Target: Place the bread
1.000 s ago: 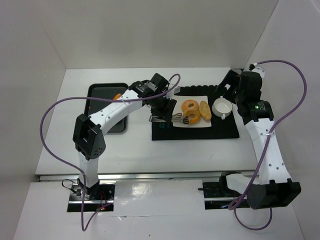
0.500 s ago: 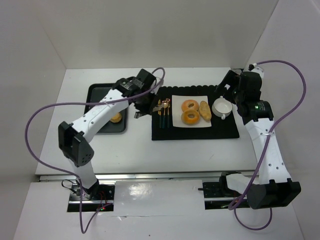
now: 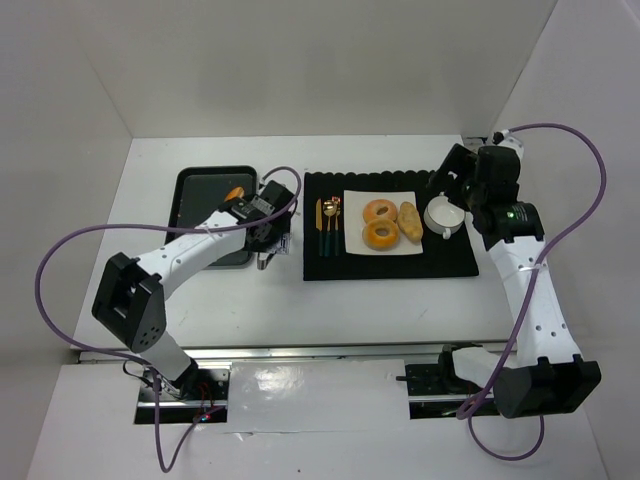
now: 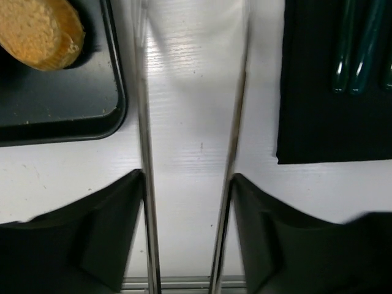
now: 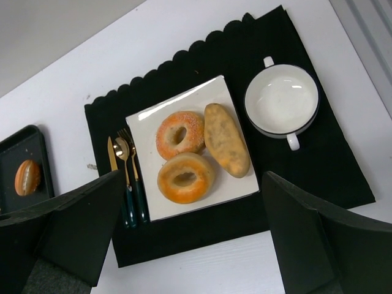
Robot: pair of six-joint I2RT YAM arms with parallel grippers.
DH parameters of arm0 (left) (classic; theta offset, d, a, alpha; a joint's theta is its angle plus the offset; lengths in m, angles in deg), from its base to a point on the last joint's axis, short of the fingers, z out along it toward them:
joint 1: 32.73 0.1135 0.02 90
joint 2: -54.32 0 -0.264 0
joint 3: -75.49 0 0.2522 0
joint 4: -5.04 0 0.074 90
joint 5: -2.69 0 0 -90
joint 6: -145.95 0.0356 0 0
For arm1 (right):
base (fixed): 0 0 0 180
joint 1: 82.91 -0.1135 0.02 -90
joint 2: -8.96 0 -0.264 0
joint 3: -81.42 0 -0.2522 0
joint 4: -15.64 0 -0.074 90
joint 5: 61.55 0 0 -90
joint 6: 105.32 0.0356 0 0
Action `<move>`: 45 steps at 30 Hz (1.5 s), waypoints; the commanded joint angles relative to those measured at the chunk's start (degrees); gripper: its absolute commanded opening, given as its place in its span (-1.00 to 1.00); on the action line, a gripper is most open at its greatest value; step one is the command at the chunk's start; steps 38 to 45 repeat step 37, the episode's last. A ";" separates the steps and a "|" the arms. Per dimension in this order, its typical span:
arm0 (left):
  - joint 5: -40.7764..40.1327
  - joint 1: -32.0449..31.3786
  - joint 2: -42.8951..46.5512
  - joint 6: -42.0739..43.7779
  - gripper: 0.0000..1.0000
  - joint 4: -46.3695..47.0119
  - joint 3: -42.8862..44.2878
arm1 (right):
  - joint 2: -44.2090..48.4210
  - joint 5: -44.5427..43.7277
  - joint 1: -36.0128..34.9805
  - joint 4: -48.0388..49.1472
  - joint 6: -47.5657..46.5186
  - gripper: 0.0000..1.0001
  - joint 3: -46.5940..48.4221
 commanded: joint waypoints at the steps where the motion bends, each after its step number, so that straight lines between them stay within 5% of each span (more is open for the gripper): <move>1: -1.48 0.22 0.71 -5.34 0.51 5.30 -1.83 | 0.46 0.41 0.33 1.64 -0.42 0.99 -1.13; 10: 0.47 0.22 -1.66 -6.49 0.94 3.81 -1.15 | -0.16 0.41 0.33 0.94 -0.42 0.99 -1.14; 26: 6.08 2.51 2.56 1.68 0.96 0.82 18.98 | -11.14 -2.23 0.33 -4.78 -0.94 0.99 -3.59; 36: 17.50 3.65 2.03 2.21 0.94 3.28 22.33 | -11.14 -3.63 0.33 -1.88 -0.33 0.99 -9.22; 45: 18.04 3.65 1.51 2.21 0.94 3.80 22.33 | -11.14 -3.63 0.33 -1.88 -0.85 0.99 -9.22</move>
